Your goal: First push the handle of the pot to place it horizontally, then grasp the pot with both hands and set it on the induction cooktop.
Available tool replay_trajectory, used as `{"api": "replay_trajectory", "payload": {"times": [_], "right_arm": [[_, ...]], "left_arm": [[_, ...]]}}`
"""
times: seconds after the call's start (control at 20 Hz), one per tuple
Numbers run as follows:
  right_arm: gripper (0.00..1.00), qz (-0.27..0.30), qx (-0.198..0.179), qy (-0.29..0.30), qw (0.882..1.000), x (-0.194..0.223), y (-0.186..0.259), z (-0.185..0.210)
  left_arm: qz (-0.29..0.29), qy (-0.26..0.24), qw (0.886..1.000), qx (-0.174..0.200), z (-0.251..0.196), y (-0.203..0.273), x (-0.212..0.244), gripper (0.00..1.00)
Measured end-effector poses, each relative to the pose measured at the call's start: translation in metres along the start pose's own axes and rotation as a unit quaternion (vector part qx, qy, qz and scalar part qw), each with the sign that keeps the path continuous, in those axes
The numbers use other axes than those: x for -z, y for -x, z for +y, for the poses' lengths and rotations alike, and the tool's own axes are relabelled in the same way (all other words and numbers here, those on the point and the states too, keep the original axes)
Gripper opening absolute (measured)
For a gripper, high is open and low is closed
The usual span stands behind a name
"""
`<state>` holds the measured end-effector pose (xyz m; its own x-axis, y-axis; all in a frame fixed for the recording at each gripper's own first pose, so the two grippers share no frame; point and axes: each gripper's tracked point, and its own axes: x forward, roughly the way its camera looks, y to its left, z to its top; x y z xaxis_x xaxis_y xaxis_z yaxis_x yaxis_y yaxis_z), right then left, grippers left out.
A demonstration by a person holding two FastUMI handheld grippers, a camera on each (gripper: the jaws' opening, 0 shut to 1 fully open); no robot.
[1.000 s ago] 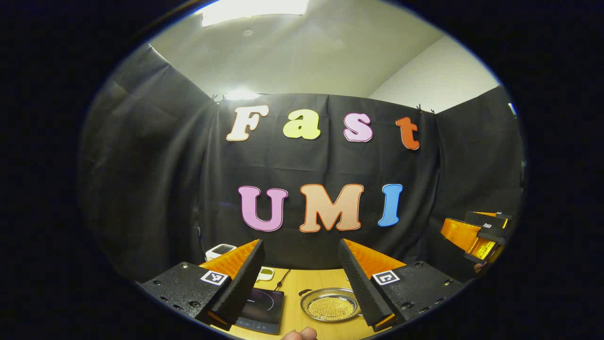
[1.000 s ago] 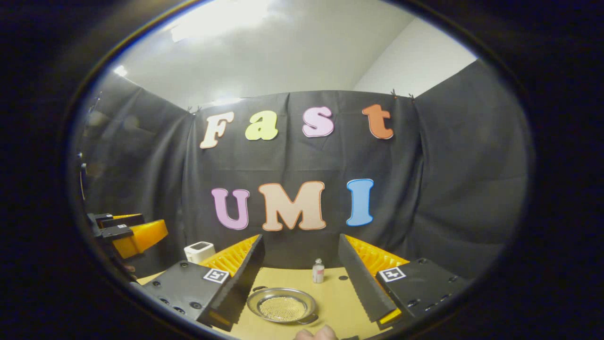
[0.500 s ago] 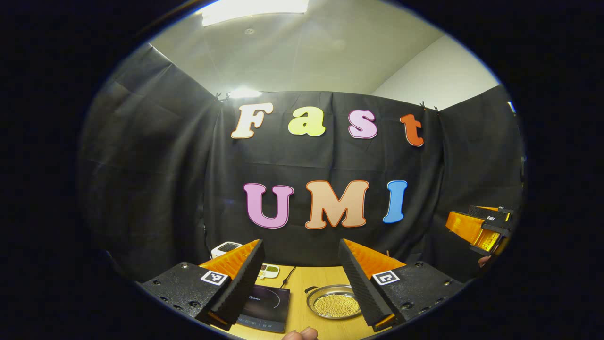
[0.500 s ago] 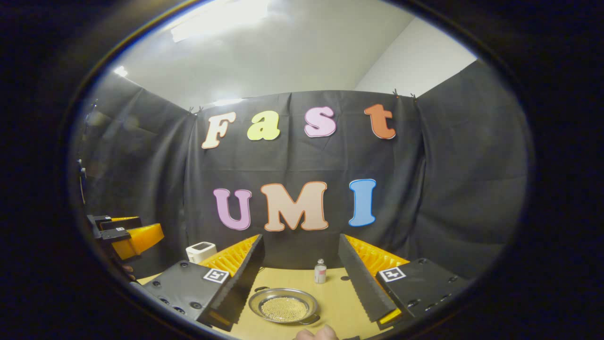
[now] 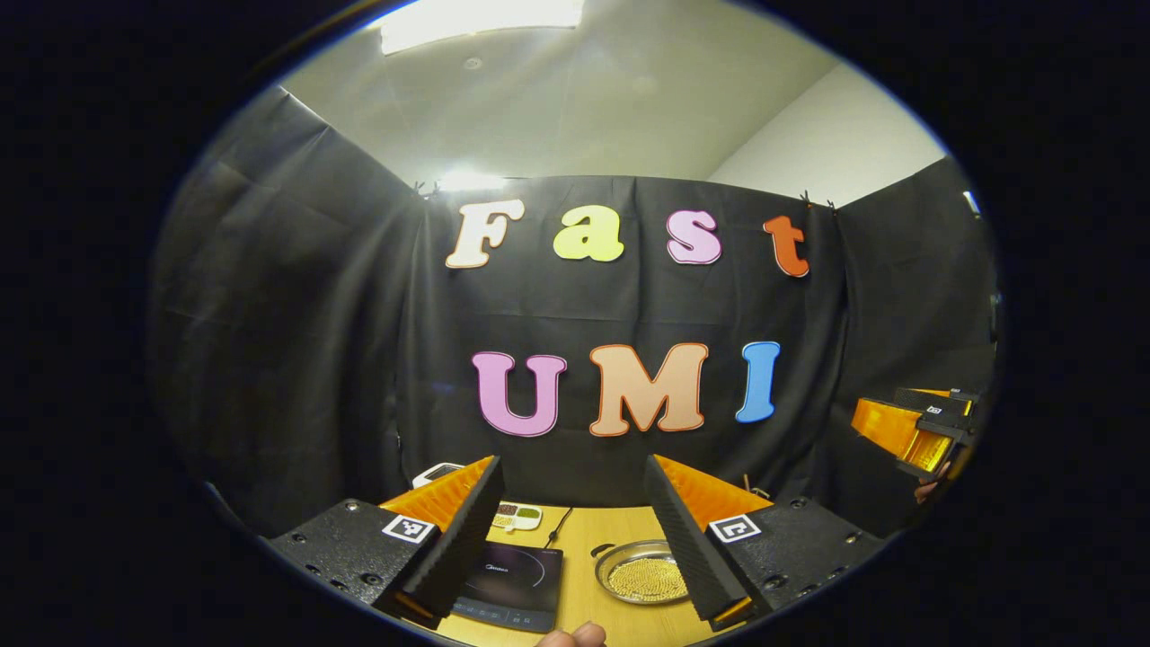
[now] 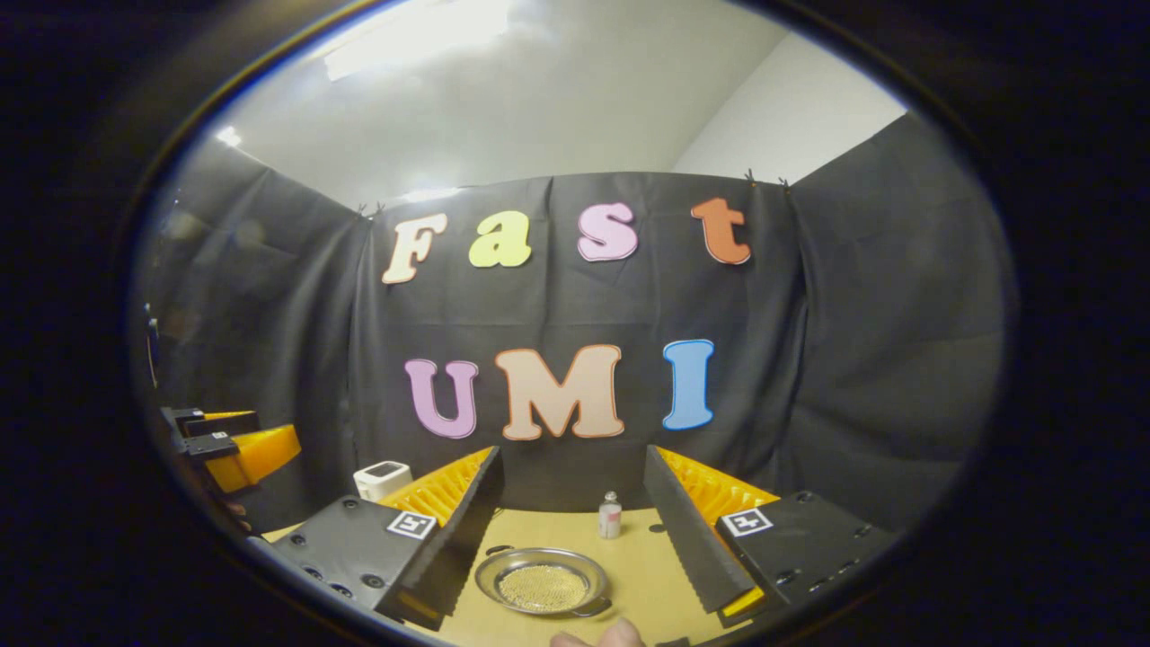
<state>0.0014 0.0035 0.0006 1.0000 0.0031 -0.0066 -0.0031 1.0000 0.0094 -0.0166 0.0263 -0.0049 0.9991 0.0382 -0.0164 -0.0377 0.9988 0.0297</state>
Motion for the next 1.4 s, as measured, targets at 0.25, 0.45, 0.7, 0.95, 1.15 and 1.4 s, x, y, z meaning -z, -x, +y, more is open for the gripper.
{"api": "replay_trajectory", "payload": {"times": [0.25, 0.45, 0.7, 0.95, 1.15, 1.4], "right_arm": [[0.99, -0.004, 0.007, -0.001, 1.0, -0.001, -0.002, 0.003], [0.92, 0.002, -0.001, 0.014, 1.0, 0.005, -0.007, 0.017], [0.48, 0.02, 0.022, 0.01, 1.0, 0.026, -0.017, 0.016], [0.1, 0.08, -0.011, -0.013, 0.997, 0.066, -0.018, 0.039], [0.02, 0.142, -0.025, -0.05, 0.988, 0.112, -0.023, 0.044], [0.0, 0.219, -0.02, -0.058, 0.974, 0.175, -0.035, 0.036]], "left_arm": [[-0.001, -0.005, 1.0, -0.008, 0.017, 0.001, 0.001, 0.95], [-0.001, -0.005, 1.0, -0.007, 0.031, 0.0, 0.003, 0.92], [-0.002, 0.012, 1.0, 0.007, 0.039, -0.001, 0.009, 0.95], [0.011, 0.024, 0.999, 0.035, 0.04, -0.002, 0.024, 0.92], [0.023, 0.031, 0.999, 0.031, 0.047, -0.011, 0.038, 0.95], [0.057, 0.02, 0.998, 0.032, 0.043, -0.026, 0.068, 0.96]]}}
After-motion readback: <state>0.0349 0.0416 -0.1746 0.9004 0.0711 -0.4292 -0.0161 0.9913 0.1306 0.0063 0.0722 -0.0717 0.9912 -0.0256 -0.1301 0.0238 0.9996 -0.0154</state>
